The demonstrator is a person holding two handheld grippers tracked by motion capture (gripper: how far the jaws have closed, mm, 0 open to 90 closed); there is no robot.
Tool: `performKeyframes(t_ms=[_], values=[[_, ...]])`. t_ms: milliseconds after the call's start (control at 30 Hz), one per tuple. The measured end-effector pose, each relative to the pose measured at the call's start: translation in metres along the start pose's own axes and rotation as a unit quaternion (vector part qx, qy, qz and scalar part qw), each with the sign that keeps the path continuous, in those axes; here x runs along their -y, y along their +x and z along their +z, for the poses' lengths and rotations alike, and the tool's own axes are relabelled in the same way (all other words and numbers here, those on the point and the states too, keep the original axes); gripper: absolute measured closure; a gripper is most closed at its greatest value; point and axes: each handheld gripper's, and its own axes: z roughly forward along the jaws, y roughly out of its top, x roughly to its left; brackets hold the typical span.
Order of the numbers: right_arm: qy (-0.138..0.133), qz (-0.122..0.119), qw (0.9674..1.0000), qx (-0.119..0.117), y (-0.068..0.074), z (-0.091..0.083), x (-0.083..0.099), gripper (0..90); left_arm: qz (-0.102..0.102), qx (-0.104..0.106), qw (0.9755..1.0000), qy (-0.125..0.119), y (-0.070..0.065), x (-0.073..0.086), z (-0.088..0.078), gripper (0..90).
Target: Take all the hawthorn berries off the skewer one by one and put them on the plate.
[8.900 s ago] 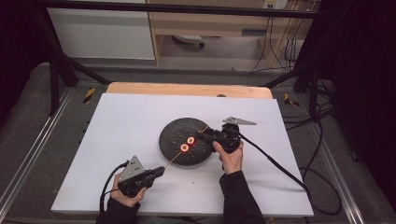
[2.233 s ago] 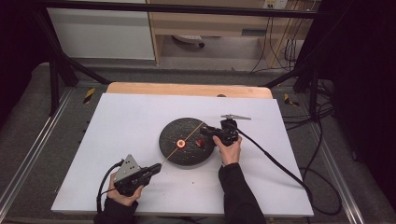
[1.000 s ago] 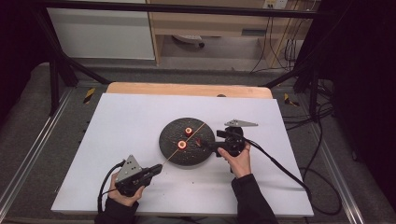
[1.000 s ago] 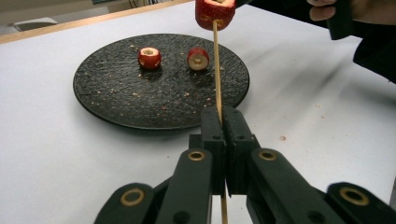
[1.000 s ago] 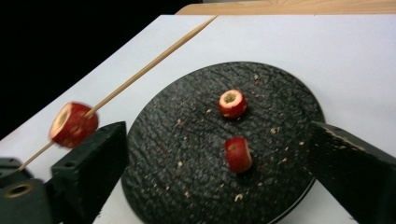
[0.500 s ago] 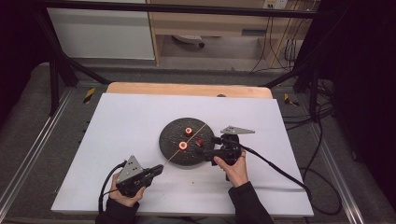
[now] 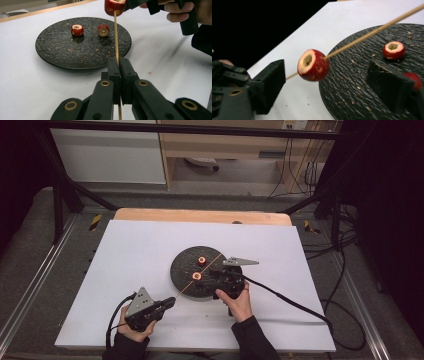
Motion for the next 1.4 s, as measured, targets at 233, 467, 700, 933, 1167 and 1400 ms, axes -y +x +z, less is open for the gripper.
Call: performKeyframes(t_ms=[233,467,700,933,1167,1400], values=[[-0.018,0.016,0.9996,-0.014,0.000,0.004,0.002,31.6,0.000,0.001,1.0000,0.002,-0.001,0.000,0.001,88.1],[-0.028,0.021,0.9993,-0.016,0.001,0.009,0.008,44.3,0.001,0.003,1.0000,0.002,-0.001,0.000,0.001,88.1],[-0.030,0.026,0.9988,-0.030,0.002,0.010,0.010,57.3,0.002,0.003,1.0000,0.003,-0.002,0.001,0.002,88.1],[-0.030,0.030,0.9985,-0.035,0.003,0.007,0.007,61.8,0.002,0.003,1.0000,0.000,-0.002,0.000,0.000,88.2],[-0.035,0.027,0.9988,-0.022,0.000,-0.002,-0.005,62.0,0.002,0.004,1.0000,-0.007,-0.002,-0.001,-0.002,88.1],[-0.036,0.027,0.9990,-0.004,-0.008,-0.011,-0.019,62.1,0.001,0.003,0.9999,-0.011,-0.002,-0.002,-0.003,88.1]])
